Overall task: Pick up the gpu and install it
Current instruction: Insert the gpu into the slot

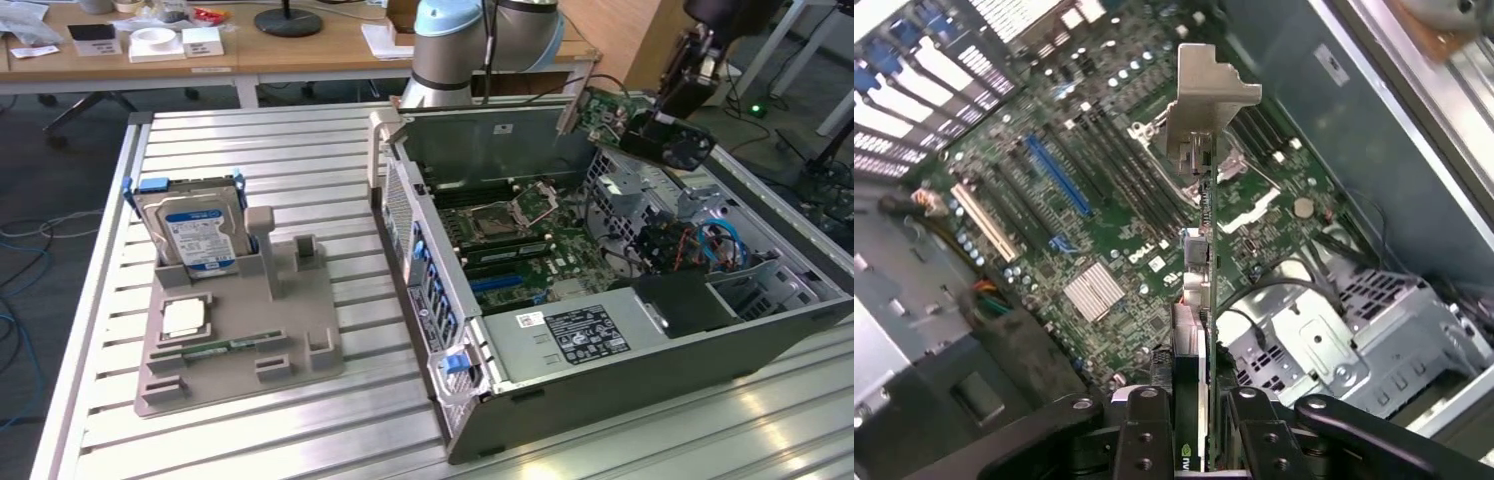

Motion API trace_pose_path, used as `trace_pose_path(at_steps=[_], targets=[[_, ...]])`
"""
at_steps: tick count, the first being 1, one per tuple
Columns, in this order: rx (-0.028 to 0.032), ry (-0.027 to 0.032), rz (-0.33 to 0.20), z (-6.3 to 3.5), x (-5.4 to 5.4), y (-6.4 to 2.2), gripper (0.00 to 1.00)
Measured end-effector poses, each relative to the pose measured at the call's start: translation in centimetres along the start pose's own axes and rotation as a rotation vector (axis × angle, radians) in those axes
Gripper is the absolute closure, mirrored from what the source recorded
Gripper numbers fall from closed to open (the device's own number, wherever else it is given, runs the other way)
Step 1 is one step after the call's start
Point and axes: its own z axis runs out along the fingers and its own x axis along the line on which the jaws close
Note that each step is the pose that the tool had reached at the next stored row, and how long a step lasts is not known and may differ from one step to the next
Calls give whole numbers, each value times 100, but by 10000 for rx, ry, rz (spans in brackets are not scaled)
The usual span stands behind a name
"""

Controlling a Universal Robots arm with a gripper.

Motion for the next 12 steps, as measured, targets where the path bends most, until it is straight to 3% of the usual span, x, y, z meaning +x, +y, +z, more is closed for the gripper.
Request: trace_pose_path(at_steps=[12], targets=[[-49,101,-2183,42,1,-2,74]])
